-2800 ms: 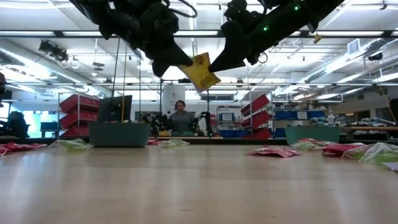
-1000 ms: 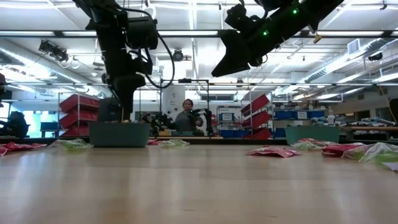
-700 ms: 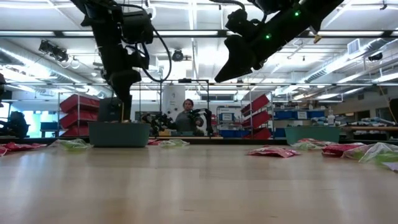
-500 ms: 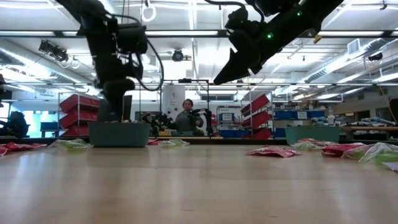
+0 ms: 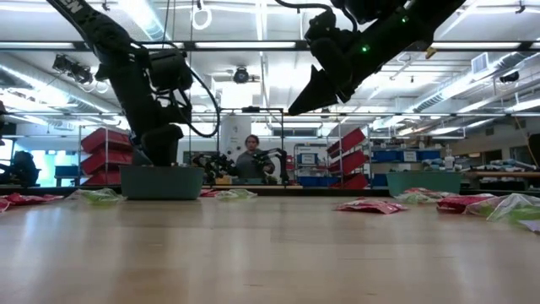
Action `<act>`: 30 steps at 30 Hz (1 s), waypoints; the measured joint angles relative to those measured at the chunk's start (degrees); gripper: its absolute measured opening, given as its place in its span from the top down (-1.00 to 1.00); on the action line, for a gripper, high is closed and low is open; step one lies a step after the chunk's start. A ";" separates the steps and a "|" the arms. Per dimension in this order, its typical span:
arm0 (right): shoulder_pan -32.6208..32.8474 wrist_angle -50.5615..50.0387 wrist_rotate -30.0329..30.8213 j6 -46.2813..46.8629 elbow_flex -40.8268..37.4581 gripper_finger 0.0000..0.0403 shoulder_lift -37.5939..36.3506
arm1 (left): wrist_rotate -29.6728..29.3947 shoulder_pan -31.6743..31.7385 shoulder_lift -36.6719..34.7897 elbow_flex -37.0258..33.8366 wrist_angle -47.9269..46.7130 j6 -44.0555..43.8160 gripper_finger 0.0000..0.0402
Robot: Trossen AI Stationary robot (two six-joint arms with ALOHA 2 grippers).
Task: Sort candy
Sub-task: Put the yellow candy into the dark blue bin
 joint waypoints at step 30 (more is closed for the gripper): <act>26.17 -34.88 -23.27 39.92 0.02 0.04 -3.89 | -1.15 -12.24 -21.40 0.19 5.84 1.90 1.00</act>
